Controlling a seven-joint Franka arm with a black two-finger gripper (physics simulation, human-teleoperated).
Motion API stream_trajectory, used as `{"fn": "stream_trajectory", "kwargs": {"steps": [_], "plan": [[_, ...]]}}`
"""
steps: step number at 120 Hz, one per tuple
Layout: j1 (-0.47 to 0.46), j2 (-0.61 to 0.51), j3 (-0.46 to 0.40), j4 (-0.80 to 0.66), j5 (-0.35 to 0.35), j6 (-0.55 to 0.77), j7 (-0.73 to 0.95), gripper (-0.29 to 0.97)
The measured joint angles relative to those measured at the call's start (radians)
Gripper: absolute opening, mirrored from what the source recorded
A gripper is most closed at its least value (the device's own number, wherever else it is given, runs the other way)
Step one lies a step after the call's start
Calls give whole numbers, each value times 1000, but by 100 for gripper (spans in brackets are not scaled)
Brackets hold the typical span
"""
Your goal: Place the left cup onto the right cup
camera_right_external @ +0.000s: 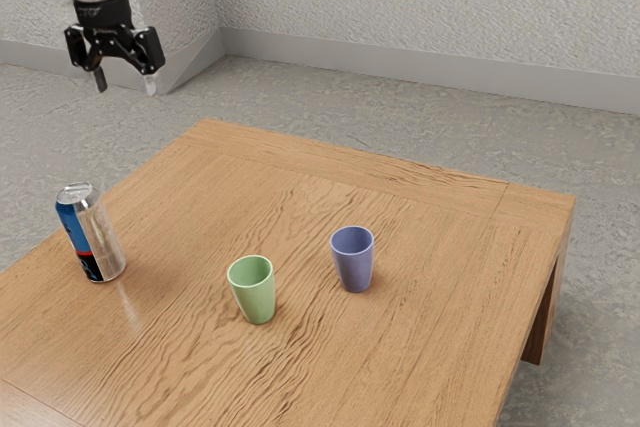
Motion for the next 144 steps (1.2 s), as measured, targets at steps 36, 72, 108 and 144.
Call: {"fn": "stream_trajectory", "kwargs": {"steps": [36,72,108,144], "plan": [[-6,27,0,1,-2,3,3,66],[-5,125,2,-65,-11,129,93,66],[-14,251,2,-72,-64,239,175,66],[-38,260,4,-141,-77,316,222,66]]}}
